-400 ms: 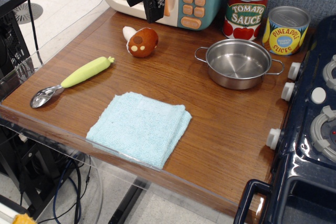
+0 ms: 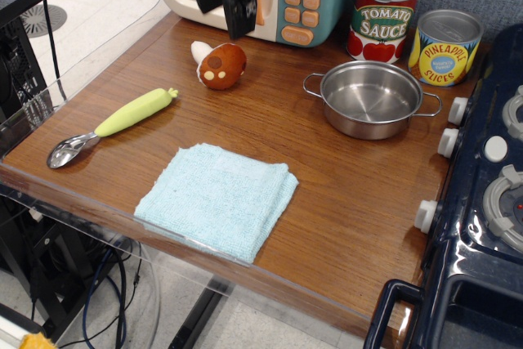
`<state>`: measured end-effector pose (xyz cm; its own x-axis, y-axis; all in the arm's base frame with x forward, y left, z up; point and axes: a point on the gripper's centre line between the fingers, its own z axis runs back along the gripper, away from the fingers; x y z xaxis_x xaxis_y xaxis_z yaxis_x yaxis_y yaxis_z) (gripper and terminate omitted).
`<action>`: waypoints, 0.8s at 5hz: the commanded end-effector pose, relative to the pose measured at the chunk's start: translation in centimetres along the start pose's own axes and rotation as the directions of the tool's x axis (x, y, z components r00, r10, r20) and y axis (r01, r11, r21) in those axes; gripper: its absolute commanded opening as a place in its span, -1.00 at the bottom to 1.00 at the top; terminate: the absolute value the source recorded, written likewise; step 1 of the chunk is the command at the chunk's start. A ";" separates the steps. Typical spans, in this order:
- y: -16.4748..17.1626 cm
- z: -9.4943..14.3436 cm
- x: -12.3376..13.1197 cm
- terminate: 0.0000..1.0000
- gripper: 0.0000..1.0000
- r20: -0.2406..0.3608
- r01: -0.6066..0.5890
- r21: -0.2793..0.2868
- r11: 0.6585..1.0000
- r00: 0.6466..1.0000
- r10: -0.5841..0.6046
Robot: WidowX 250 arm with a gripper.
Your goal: Move the blue rag backwards so that it touches the silver pot.
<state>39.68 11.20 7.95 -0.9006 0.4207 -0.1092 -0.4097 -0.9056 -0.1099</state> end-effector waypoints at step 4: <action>10.4 3.0 8.4 -1.00 1.00 0.040 0.182 -0.118 0.976 0.983 -0.179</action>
<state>26.89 4.93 7.40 -0.8211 0.5706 -0.0118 -0.5566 -0.8052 -0.2043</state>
